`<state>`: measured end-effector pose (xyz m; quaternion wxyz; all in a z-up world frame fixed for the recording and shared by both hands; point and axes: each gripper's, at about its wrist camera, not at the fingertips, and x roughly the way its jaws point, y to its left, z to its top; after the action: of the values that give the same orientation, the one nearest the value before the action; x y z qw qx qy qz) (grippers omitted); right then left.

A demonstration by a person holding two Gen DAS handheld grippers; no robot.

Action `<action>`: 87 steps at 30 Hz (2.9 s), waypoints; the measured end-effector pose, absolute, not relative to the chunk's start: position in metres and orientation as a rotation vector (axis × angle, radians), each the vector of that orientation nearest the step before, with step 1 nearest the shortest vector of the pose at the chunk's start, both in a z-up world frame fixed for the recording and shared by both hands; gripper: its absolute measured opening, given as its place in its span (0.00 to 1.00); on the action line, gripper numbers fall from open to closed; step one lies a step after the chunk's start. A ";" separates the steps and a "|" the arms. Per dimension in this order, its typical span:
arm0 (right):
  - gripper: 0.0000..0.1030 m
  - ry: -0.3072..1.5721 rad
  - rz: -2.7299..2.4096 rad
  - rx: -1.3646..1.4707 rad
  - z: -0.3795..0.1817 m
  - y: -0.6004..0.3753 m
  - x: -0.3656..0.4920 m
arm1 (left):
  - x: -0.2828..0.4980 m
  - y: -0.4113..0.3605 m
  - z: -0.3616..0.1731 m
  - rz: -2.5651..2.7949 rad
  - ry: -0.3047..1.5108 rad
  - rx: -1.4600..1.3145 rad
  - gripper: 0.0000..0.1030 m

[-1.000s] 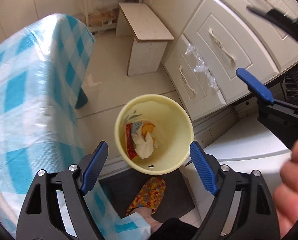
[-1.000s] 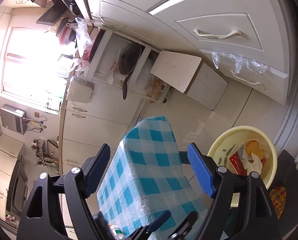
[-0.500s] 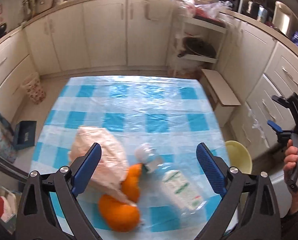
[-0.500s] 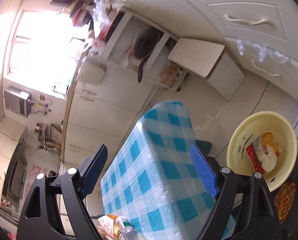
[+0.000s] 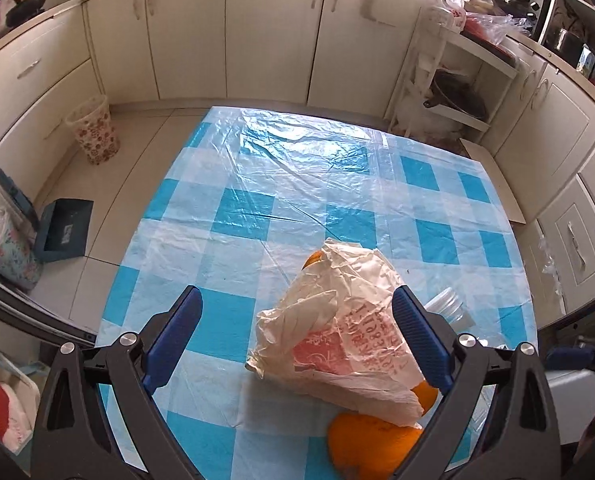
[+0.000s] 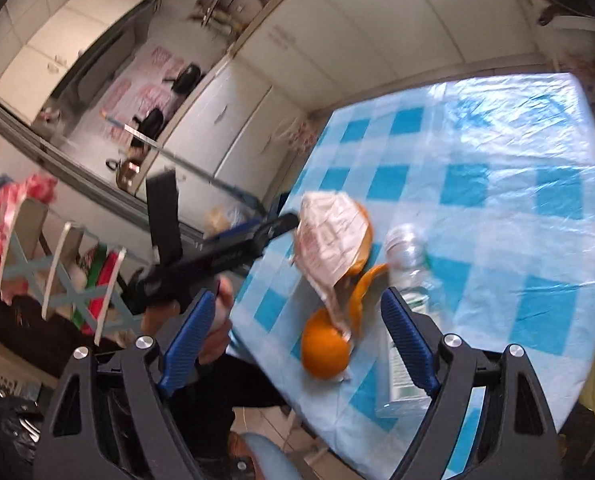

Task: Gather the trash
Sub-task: 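Close the left tool on the white plastic bag while the right tool approaches the orange peels, then hold the plastic bag with the left tool while the right tool closes on an orange peel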

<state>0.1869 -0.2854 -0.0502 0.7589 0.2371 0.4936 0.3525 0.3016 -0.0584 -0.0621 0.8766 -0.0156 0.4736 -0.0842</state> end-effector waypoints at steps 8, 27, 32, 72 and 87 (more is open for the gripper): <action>0.71 1.217 0.720 0.386 -0.085 -0.242 0.186 | 0.310 -0.060 -0.084 -0.203 1.040 -0.048 0.89; 0.67 1.164 0.509 0.167 -0.093 -0.222 0.207 | 0.314 -0.022 -0.090 -0.277 1.081 -0.200 0.24; 0.53 1.163 0.544 0.208 -0.094 -0.222 0.210 | 0.314 -0.012 -0.090 -0.278 1.090 -0.213 0.32; 0.05 1.033 0.619 0.434 -0.076 -0.245 0.221 | 0.289 0.041 -0.043 -0.338 0.908 -0.445 0.17; 0.63 1.121 0.571 0.066 -0.098 -0.189 0.212 | 0.288 0.033 -0.048 -0.274 0.922 -0.381 0.17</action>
<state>0.2120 -0.1886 -0.0985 0.8081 0.0309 0.5242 0.2668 0.2881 0.0332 -0.0483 0.8692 -0.1821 0.4407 -0.1312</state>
